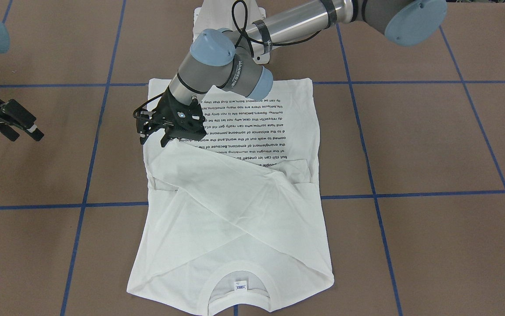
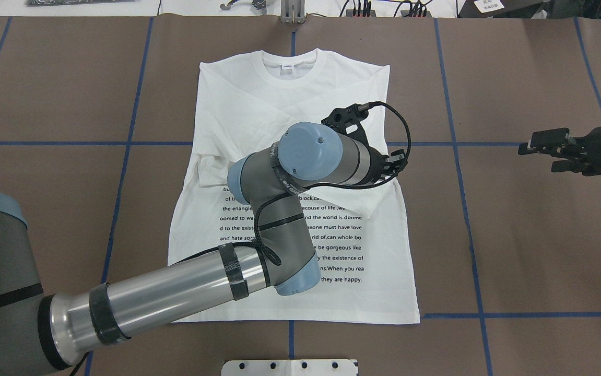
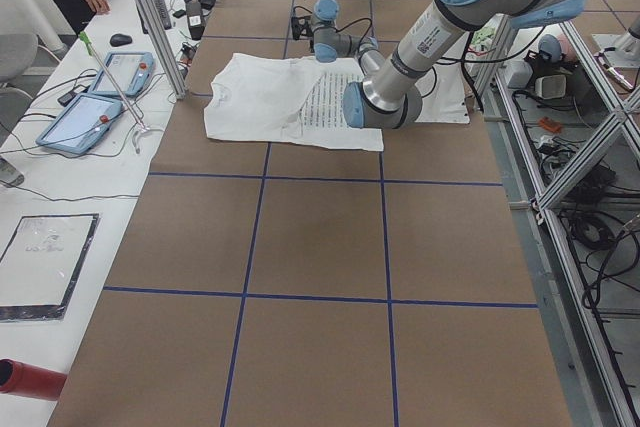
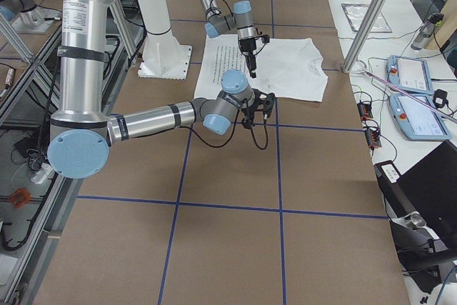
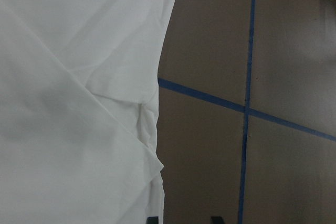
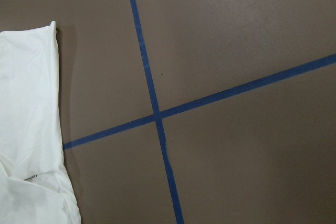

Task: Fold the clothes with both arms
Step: 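Grasp the sleeve nearest the left gripper and fold it across the chest, then release the sleeve with the left gripper while the right gripper moves to the hem corner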

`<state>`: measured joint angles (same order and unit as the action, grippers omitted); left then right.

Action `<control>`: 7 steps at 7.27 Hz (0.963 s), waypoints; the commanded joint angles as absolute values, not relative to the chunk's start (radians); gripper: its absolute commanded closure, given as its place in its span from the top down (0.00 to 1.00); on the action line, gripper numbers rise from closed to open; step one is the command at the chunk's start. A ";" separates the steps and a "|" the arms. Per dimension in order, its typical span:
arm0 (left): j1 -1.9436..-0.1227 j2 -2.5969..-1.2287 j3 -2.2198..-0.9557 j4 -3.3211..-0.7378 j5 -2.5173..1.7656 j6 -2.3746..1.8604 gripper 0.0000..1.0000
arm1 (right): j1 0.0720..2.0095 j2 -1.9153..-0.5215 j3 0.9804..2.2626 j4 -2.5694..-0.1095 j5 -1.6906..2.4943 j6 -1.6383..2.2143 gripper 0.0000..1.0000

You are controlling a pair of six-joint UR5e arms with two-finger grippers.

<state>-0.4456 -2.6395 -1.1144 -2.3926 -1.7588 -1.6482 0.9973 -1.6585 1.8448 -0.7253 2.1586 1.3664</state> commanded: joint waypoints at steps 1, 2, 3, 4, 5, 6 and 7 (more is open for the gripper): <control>-0.463 -2.520 -1.245 -2.376 -1.763 -1.629 0.86 | 0.877 -1.591 1.858 -0.724 2.085 1.567 1.00; -0.486 -2.393 -1.384 -2.359 -1.767 -1.511 0.85 | 0.759 -1.586 1.894 -0.730 1.957 1.622 1.00; -0.517 -2.313 -1.473 -2.323 -1.772 -1.415 0.83 | 0.676 -1.588 1.939 -0.744 1.892 1.685 0.99; -0.561 -2.269 -1.508 -2.309 -1.845 -1.341 0.83 | 0.578 -1.589 2.013 -0.821 1.817 1.778 0.99; -0.605 -2.216 -1.535 -2.275 -1.906 -1.327 0.82 | 0.428 -1.588 2.111 -0.966 1.636 1.807 0.98; -0.618 -2.154 -1.610 -2.273 -1.910 -1.274 0.82 | 0.314 -1.574 2.153 -1.086 1.518 1.915 0.98; -0.627 -2.090 -1.667 -2.275 -1.911 -1.243 0.82 | 0.207 -1.574 2.155 -1.116 1.415 2.028 0.98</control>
